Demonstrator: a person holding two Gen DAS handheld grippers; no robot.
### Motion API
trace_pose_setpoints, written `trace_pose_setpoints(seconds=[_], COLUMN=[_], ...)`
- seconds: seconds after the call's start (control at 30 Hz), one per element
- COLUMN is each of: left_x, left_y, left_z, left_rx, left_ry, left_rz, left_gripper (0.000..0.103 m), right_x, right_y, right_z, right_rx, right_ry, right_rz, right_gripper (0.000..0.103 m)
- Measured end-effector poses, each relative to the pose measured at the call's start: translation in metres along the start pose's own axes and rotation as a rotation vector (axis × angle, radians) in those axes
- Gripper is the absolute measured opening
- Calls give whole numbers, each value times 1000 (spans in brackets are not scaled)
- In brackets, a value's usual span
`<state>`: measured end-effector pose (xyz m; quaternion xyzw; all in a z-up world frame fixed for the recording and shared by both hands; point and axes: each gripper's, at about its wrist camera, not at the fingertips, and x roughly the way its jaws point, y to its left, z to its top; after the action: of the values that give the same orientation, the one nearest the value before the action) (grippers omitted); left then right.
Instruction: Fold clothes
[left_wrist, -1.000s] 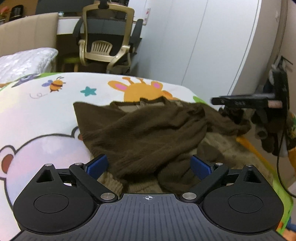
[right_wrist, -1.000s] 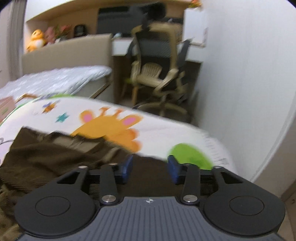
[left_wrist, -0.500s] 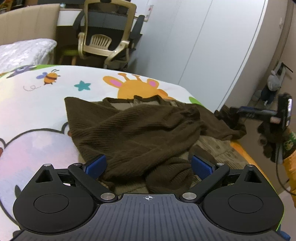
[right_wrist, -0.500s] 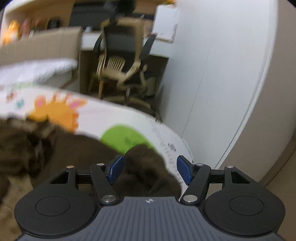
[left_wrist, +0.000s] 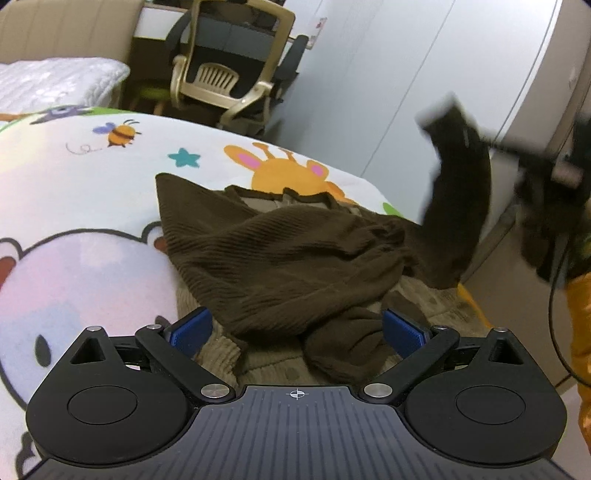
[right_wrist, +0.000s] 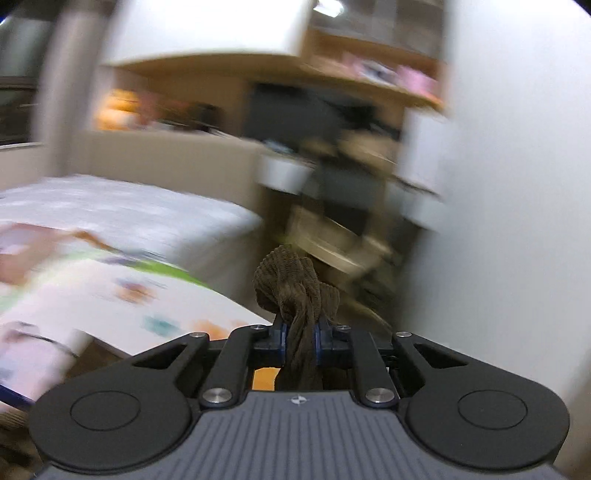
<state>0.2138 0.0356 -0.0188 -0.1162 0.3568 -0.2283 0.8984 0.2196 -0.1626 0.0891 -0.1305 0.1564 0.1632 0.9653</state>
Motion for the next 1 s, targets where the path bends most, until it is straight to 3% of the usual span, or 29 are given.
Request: trace_pose_setpoints(seconds=[0.07,0.13,0.2,0.3,0.4,0.57,0.67,0.83,0.97,1.0], left_x=[-7,-16,-27,-41,-42,-17,4,40,53,55], left_y=[2,6,10,18,25,23,22,21,16,14], left_z=[-1,-2,-3,-3,3,24,37,48,42,40], left_rx=[-9,-12,-15,-31,-65,-107,-118,-102,-75,-63], left_ry=[-9,-22,-35,-55,-64,-83,-90,-68,-55,-47], left_rz=[-5,3,15,21,5,-7,14,98,153,160], left_gripper=[101,101,101,101,101,101,101,100,97,91], right_x=[8,16,24,36,24,-1,-16,-14,0,2], right_y=[23,46,69,104,77,1,-36,-43,-36,-32], right_z=[-3,-7,-10,-15,-16,-40,-76,-141,-168,-170], right_rx=[-44,-88,-132,-197,-117,106,293,430,523,539], right_ry=[21,41,62,93,87,107,165,304,412,419], right_rz=[83,165,248,372,337,179,186,183,206,197], right_gripper=[13,30,62,70,81,98,103,103,103,103])
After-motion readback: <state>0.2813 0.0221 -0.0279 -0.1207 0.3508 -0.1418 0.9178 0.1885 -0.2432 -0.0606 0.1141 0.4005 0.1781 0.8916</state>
